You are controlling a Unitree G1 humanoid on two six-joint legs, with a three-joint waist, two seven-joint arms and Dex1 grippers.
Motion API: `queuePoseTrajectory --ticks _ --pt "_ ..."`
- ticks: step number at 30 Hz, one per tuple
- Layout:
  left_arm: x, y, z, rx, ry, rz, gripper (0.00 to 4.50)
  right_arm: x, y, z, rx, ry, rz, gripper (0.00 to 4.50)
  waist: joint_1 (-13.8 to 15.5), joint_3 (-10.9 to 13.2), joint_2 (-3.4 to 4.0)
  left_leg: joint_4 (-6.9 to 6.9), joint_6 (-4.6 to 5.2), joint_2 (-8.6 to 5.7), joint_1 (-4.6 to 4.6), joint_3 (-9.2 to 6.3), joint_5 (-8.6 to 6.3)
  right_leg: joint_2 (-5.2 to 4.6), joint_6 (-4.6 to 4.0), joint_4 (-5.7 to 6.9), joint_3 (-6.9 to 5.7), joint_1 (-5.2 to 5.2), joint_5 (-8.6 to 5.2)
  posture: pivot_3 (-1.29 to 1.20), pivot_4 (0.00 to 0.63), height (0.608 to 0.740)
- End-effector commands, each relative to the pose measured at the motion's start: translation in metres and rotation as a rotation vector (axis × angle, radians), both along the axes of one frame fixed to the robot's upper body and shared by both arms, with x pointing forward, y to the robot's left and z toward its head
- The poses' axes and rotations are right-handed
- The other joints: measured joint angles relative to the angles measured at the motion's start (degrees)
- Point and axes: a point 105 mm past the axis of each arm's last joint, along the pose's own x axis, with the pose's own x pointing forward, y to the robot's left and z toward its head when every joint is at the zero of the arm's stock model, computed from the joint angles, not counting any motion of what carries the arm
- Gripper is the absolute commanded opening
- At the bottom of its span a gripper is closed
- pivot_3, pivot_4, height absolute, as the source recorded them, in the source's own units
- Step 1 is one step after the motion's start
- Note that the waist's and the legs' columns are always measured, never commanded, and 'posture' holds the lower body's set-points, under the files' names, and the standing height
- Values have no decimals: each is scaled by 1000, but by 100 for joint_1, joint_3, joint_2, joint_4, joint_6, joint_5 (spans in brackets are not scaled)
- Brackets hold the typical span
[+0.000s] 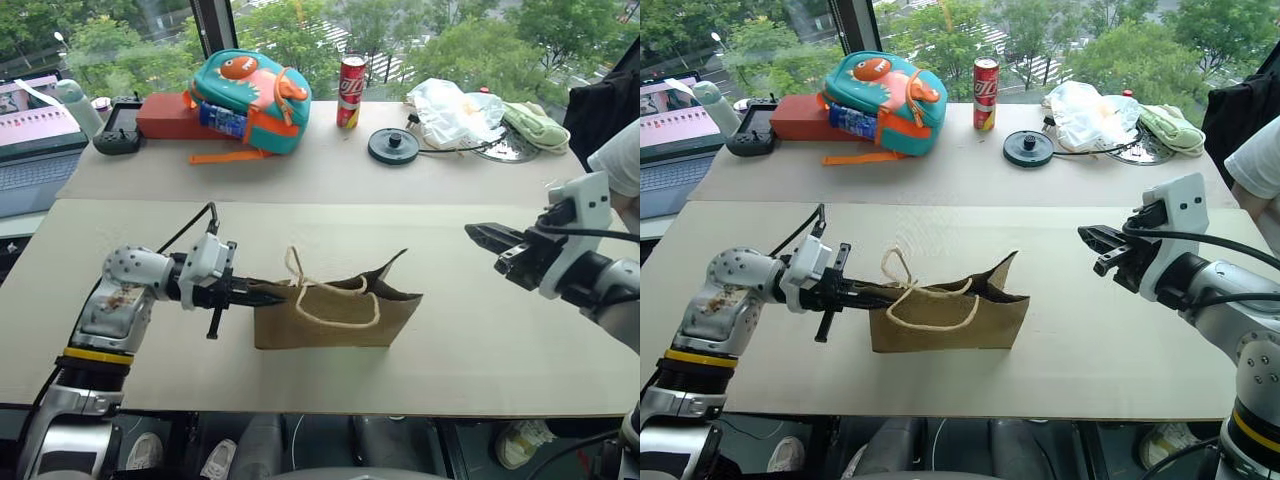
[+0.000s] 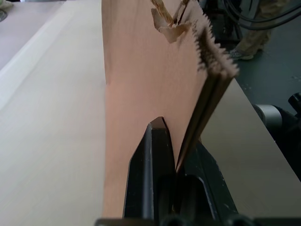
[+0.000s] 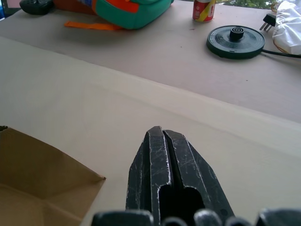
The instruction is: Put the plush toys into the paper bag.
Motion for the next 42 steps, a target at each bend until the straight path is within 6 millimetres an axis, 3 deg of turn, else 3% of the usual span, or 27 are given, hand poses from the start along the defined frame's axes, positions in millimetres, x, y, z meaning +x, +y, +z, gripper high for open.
queuePoseTrajectory --ticks 1,3,9,17,22,29,42 --pt "6 1 2 15 -44 28 335 -1 3 13 -16 -55 23 0 2 0 0 1 0 0 0 0 0 1 0 0 0 0 0 0 150 739" --pt "6 2 3 21 -40 23 750 0 3 11 -28 -45 24 0 0 0 0 1 0 0 2 0 0 0 0 0 0 1 0 0 150 739" --pt "4 9 20 43 14 4 2814 -1 3 10 -40 -41 50 0 -7 0 0 0 0 0 1 0 0 1 0 0 -1 0 0 0 150 739" --pt "-5 25 67 64 125 36 2814 -19 8 14 -114 -53 232 0 -12 0 -1 -2 0 2 1 0 0 2 13 -1 -2 0 -8 0 150 739" --pt "-16 43 82 98 218 53 2814 -50 21 19 -152 -81 491 0 -19 2 -1 -3 1 4 1 0 0 3 40 0 -3 -2 -24 0 150 739" --pt "-23 49 101 102 237 63 2814 -64 24 34 -131 -136 655 0 -14 10 -5 -2 0 7 39 3 -1 4 43 -2 -4 34 -31 0 150 739" --pt "-20 42 101 65 189 113 2814 -64 34 32 -150 -147 705 0 -6 15 -9 -3 1 7 56 2 -2 3 39 -3 -5 54 -38 0 150 739"
